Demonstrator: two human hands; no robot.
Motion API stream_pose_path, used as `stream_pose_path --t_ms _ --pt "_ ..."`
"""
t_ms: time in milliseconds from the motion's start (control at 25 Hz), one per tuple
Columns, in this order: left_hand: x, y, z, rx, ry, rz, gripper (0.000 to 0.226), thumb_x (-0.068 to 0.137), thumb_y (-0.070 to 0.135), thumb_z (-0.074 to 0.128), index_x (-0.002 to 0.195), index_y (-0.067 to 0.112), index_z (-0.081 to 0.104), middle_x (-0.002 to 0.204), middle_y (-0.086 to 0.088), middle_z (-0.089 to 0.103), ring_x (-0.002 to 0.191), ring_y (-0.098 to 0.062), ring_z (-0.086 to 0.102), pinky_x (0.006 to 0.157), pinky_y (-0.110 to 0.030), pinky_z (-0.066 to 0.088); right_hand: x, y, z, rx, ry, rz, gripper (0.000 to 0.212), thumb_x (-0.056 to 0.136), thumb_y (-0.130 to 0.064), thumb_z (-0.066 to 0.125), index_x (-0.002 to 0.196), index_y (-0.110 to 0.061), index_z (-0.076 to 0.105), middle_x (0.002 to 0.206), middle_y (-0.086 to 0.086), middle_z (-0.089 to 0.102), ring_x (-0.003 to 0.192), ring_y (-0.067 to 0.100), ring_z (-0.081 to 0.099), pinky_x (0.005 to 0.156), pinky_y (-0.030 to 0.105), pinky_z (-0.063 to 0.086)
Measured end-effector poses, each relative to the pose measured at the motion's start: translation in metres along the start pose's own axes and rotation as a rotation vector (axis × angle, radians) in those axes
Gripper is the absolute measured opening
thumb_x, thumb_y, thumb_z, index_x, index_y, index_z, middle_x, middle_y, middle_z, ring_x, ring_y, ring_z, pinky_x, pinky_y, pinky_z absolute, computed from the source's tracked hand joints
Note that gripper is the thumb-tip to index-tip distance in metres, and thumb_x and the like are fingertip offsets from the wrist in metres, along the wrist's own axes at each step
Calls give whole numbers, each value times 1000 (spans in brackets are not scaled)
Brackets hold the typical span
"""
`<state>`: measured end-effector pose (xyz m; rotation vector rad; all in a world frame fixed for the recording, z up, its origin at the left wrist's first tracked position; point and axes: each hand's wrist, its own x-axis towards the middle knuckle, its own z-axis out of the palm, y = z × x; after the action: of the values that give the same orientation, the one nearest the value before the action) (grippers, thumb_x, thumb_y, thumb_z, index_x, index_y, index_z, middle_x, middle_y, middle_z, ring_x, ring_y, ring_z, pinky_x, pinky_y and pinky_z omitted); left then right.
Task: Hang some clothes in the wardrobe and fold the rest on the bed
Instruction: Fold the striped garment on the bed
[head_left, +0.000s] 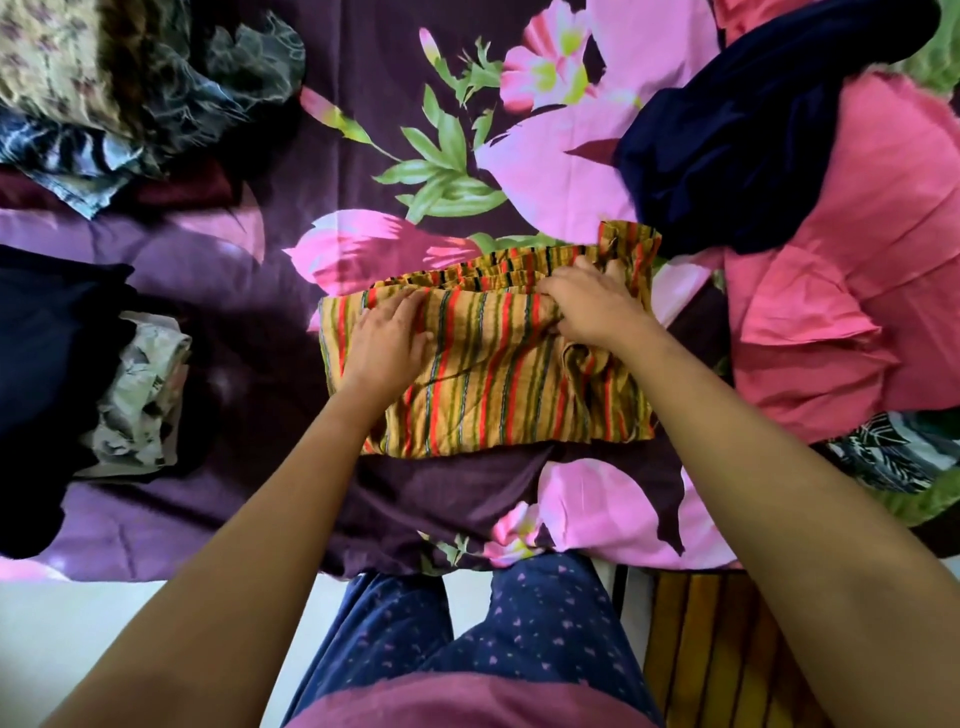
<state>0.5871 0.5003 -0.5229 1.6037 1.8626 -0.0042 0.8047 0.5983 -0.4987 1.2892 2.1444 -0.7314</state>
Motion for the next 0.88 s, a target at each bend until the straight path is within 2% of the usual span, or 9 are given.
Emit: stream_pose_path --t_ms 160,320,400,440,520,600,640,760,880 --pt "15 -3 -6 121 88 -52 32 90 24 59 114 4 60 123 -15 55 114 -34 49 98 -42 31 4 -2 -11 25 170 9 23 82 -2 59 102 -13 63 111 2 58 112 26 47 99 50 30" --pt "20 7 -11 112 261 -146 23 92 21 51 102 2 59 113 -16 56 104 -35 51 89 -43 32 0 -1 17 -4 645 123 38 75 1 62 111 -9 63 107 11 60 103 29 52 89 46 38" --pt "15 10 -3 83 390 -197 18 90 15 51 99 1 57 114 -17 56 103 -37 52 87 -44 34 -4 -8 39 -19 779 108 39 77 -6 62 116 -9 62 115 13 60 111 29 52 93 49 40" --pt "12 11 3 69 469 -169 15 87 10 52 98 1 57 116 -19 56 104 -37 53 87 -43 36 -6 -11 53 -35 777 79 38 82 -11 60 120 -9 61 124 15 58 120 29 49 99 52 36" --pt "9 17 19 26 544 116 20 82 2 56 101 -1 57 118 -24 57 105 -37 54 89 -43 41 -10 -13 76 -43 764 53 38 92 -19 53 128 -9 56 140 17 48 134 30 38 110 56 22" --pt "5 22 40 50 393 488 32 83 3 55 114 -3 54 127 -25 55 116 -37 51 98 -47 41 -16 -12 92 -6 766 105 43 96 -24 48 137 -8 48 147 18 38 139 30 28 113 57 13" --pt "4 22 49 86 288 554 39 88 10 51 125 -2 50 136 -22 49 127 -33 43 106 -47 34 -19 -11 99 8 769 137 46 97 -26 46 140 -9 43 149 19 35 140 30 26 113 57 11" --pt "9 15 62 151 88 298 66 94 48 31 150 15 15 157 -3 10 145 -18 5 118 -39 1 -22 -2 114 28 732 180 53 98 -33 39 147 -14 30 153 18 26 143 30 18 113 59 5" --pt "27 11 69 204 69 200 77 88 65 23 149 25 1 154 5 -6 142 -12 -7 113 -24 -18 -3 23 125 116 583 268 61 97 -48 28 151 -30 5 158 10 14 145 27 12 110 65 6"
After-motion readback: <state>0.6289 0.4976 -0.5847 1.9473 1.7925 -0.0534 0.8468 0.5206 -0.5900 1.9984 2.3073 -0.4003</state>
